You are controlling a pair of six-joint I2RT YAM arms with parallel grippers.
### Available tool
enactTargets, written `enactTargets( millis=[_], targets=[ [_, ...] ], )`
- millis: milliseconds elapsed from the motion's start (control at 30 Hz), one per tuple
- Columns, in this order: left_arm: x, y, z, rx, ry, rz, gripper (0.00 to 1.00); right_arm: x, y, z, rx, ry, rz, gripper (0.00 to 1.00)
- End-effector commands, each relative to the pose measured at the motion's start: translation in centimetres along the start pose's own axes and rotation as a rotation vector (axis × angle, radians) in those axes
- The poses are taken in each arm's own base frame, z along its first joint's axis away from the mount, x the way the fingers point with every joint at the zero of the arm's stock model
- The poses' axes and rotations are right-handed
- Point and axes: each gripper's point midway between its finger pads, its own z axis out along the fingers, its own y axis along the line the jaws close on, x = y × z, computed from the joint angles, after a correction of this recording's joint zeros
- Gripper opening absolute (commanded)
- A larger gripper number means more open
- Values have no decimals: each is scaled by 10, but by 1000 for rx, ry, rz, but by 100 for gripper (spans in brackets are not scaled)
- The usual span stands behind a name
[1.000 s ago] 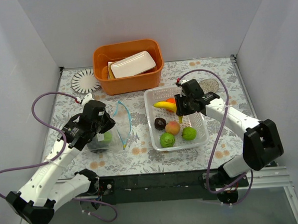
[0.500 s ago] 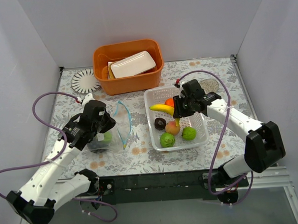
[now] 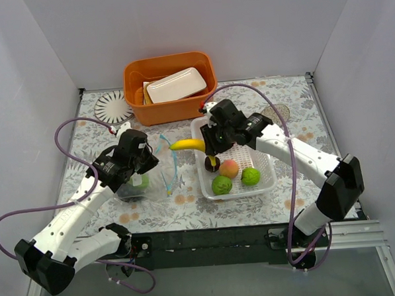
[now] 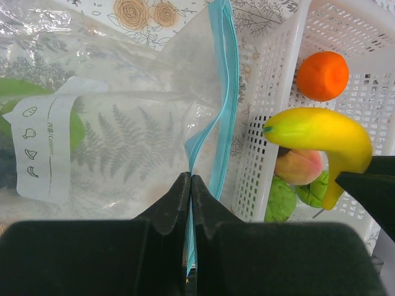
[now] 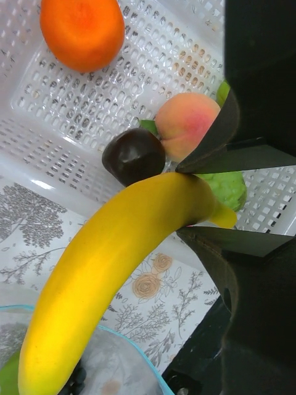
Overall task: Place the food in the zip-top bag and seal the zipper
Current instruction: Place the fake fruit in the zipper food storage bag.
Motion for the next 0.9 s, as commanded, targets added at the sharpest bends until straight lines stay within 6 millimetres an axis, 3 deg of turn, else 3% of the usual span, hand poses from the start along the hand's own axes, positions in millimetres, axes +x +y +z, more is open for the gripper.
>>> enactTargets(
  millis=[0, 100, 267, 333, 367, 433, 467, 667, 867],
  targets=[
    [-2, -3, -2, 15, -6, 11, 0, 11, 0, 6, 92, 101, -65, 19],
    [-3, -5, -4, 30, -10, 2, 0, 11, 3, 11, 143, 157, -107, 18],
    [1, -8, -4, 52, 8, 1, 0, -6, 26, 15, 120, 140, -176, 18],
    [4, -11, -3, 70, 22, 8, 0, -1, 30, 20, 124, 191, -199, 18],
    [6, -11, -1, 69, 29, 12, 0, -10, 35, 16, 122, 178, -217, 18],
    [8, -13, 0, 79, 41, 14, 0, -1, 36, 21, 142, 242, -247, 18],
    [9, -14, 0, 88, 49, 17, 0, -9, 41, 18, 137, 226, -258, 19],
    [12, -18, 1, 105, 58, 15, 0, -2, 57, 30, 88, 297, -289, 20],
    [12, -17, 0, 104, 54, 15, 0, -14, 92, 34, -23, 251, -269, 22]
  ],
)
